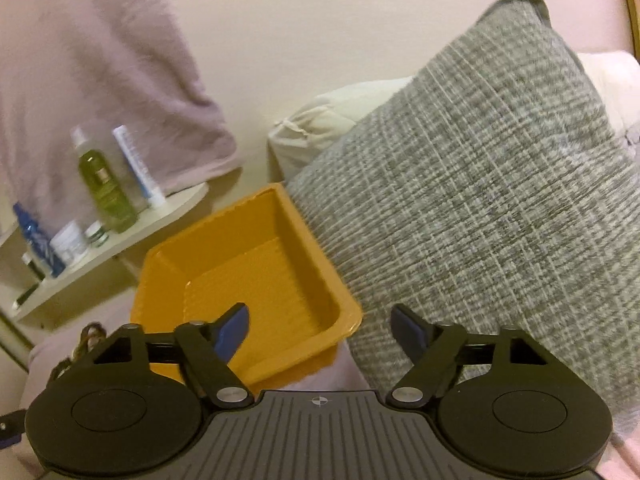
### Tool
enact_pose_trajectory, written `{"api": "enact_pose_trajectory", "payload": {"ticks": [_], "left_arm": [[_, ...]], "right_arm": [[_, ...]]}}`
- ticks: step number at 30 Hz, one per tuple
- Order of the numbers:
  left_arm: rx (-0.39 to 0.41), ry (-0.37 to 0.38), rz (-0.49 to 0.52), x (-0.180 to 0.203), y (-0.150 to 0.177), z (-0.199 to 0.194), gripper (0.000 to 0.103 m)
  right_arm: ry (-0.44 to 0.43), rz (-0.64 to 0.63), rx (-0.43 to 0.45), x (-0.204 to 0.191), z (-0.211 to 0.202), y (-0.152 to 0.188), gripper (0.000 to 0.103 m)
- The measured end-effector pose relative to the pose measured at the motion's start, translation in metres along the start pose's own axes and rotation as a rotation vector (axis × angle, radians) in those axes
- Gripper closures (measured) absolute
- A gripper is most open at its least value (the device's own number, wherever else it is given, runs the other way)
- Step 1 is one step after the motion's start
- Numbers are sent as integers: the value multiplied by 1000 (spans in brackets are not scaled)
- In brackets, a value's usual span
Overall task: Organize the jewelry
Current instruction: 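Grasp the rim of the orange plastic tray with the right tool, then grasp a black jewelry piece from the pile with the left tool while the right tool holds the tray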
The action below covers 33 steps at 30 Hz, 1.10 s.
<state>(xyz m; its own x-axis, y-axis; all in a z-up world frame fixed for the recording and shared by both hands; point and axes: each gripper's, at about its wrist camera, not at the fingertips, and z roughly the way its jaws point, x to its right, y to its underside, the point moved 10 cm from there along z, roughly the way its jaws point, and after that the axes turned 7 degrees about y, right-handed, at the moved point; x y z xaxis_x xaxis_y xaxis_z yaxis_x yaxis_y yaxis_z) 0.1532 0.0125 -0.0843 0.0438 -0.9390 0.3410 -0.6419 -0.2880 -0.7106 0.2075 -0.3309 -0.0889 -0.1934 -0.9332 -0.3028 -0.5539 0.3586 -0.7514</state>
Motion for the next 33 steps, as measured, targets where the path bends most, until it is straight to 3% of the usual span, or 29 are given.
{"api": "enact_pose_trajectory", "payload": {"ticks": [5,12,15,33], "left_arm": [[3,-3,-15,-1,-5,15,5],[-11,-12,-34,-5,-6,30,5],[-22,-15,-41,-7,-5,35,5],[-5,3,-80,-17,-4,33,5]], "right_arm": [[-20,55,-33,10,29,2,52],[-44,113,-60,16,52,7,67],[-52,144,-67,18,57,7,80],[-86,230,-112,6,78,2,83]]}}
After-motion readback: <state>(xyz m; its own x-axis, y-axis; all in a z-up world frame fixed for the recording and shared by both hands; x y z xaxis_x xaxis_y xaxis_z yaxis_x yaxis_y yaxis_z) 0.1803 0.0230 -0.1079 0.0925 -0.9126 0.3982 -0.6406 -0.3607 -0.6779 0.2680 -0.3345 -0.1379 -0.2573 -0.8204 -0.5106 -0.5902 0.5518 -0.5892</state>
